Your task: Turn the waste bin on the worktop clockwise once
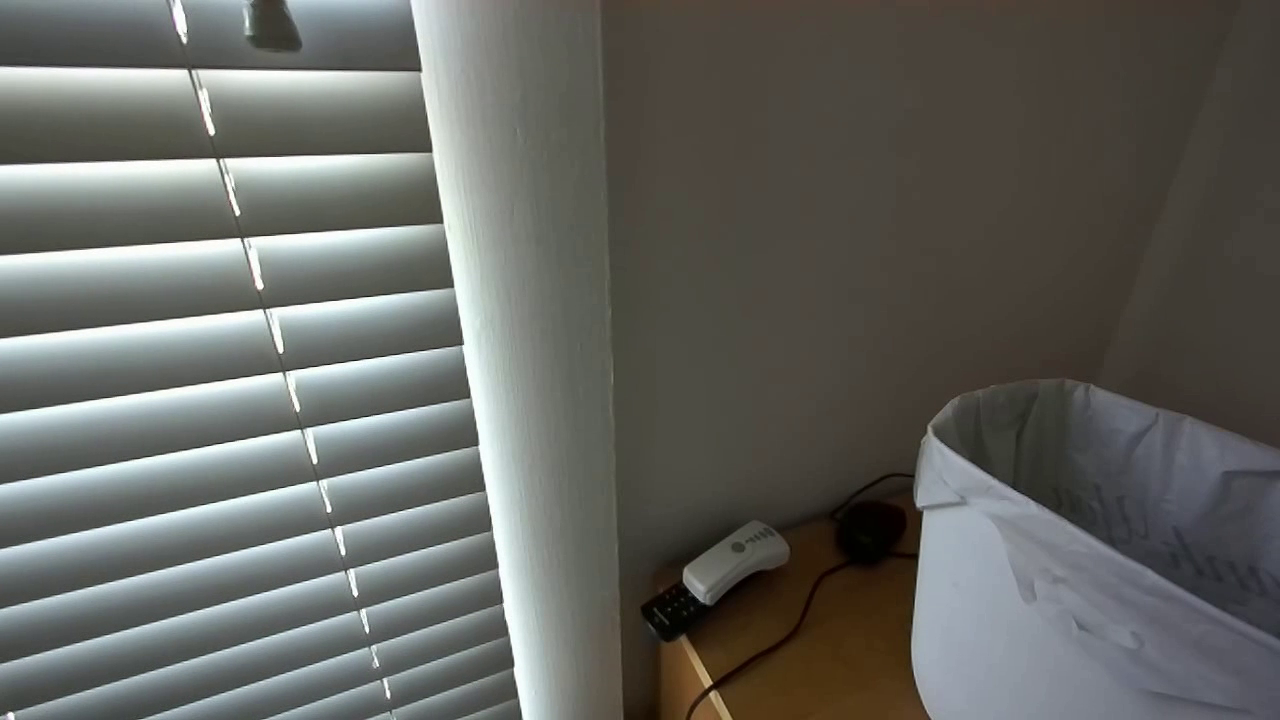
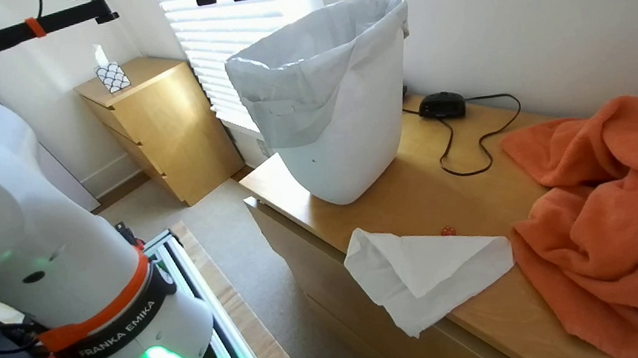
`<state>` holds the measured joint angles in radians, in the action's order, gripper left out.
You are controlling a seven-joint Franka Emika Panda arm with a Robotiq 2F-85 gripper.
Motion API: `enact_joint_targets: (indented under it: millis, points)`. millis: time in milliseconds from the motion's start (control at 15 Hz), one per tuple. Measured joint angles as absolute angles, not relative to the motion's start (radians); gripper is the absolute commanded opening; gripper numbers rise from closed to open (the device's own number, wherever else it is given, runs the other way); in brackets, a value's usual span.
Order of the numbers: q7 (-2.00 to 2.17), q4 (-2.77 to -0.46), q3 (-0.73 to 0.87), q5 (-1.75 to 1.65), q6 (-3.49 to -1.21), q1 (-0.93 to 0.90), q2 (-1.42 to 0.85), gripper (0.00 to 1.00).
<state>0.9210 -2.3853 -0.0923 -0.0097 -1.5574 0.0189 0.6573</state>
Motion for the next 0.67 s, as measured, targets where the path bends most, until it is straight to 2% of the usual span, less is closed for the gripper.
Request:
enact_joint_targets:
  millis: [667]
  points:
    - [0.496,-2.402,-0.081,-0.067,-1.598,0.037,0.709,1.00]
